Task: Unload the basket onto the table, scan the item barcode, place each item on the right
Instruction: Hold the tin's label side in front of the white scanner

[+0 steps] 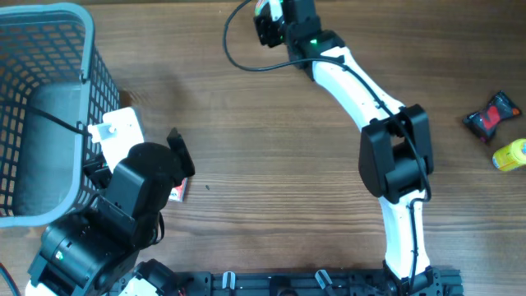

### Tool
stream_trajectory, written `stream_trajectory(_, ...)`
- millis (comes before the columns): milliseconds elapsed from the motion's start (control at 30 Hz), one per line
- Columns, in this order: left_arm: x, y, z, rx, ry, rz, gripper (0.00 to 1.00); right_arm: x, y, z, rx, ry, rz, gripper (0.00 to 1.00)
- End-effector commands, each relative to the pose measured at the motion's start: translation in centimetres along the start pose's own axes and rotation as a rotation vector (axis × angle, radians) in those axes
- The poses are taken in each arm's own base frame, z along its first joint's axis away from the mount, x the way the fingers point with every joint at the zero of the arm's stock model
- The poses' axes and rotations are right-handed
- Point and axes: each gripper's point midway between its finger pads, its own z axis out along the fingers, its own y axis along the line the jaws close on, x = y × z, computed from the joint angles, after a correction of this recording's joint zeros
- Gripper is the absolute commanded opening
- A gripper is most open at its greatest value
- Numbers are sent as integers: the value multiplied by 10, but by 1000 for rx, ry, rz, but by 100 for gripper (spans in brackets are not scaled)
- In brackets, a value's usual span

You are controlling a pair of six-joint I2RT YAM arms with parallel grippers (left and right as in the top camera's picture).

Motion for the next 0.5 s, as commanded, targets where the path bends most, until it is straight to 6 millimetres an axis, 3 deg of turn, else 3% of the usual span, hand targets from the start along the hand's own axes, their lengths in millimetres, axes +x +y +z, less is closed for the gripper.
stream_trajectory(0, 2, 0, 1, 2, 6, -14, 100, -19, -15, 8, 39, -92, -2, 63)
stream_trajectory(467, 2, 0, 1, 1, 6, -14, 100, -3, -20, 50, 80, -219, 9, 64)
